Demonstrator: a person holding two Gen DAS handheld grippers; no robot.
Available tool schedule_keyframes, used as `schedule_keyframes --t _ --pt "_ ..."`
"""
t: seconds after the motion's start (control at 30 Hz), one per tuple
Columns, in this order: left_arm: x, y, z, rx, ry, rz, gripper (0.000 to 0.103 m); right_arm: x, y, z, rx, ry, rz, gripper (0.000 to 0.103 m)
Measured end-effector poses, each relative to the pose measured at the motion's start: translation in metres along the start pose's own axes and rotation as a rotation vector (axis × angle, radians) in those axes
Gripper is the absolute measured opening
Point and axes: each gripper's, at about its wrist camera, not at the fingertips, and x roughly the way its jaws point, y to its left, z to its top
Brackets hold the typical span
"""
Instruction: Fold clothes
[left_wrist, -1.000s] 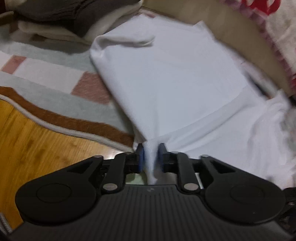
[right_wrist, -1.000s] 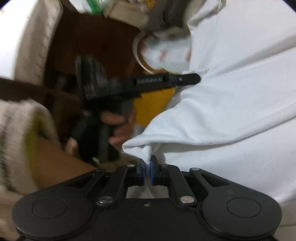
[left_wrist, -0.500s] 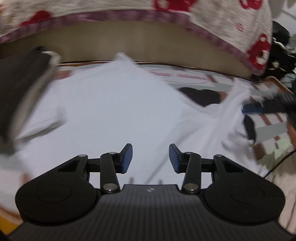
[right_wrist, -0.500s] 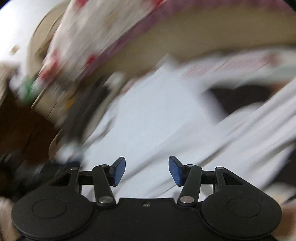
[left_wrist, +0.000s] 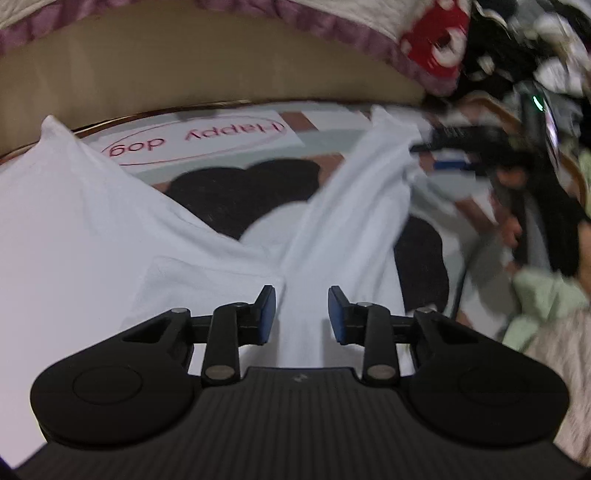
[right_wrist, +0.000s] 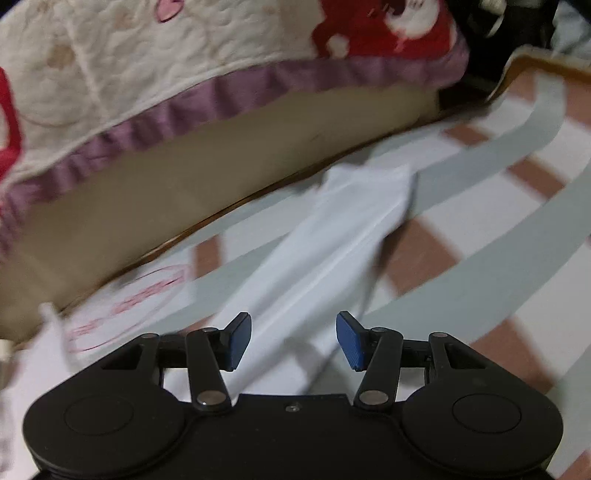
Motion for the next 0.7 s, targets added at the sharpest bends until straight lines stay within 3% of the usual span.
schedule_keyframes --t 0.1,0.17,0.23,0.33,0.37,0.4,0.43,0.5,0.7 --pt "0.0 -0.006 -0.012 0.099 0.009 0.081 0.031 0.019 -0.011 0.009 0.055 -0.058 -0.113 0.062" --pt "-0.005 0.003 -0.018 0.073 0.028 0.07 0.031 0.035 -0.019 0.014 0.094 -0.087 -0.186 0.062" --pt "-0.008 0.014 -0.019 0.037 0.039 0.066 0.031 0.056 -0.032 0.018 0.188 -0.069 -0.124 0.062" --pt "-0.016 0.031 -0.017 -0.014 0.023 0.082 0.031 0.071 -0.035 0.022 0.194 -0.086 -0.043 0.063" --pt "-0.019 0.035 -0.017 -0.029 0.015 0.09 0.031 0.075 -0.032 0.023 0.163 -0.081 -0.014 0.057" --pt "-0.021 0.04 -0.016 -0.045 0.008 0.099 0.031 0.078 -0.028 0.023 0.13 -0.076 0.016 0.028" --pt "-0.024 0.045 -0.015 -0.06 0.0 0.107 0.031 0.08 -0.024 0.023 0.099 -0.074 0.026 0.006" --pt "-0.029 0.052 -0.013 -0.093 -0.012 0.114 0.031 0.081 -0.014 0.023 0.037 -0.071 0.043 0.006" --pt "-0.057 0.067 -0.011 -0.135 -0.084 0.132 0.031 0.029 0.027 0.029 0.001 -0.145 0.321 0.006"
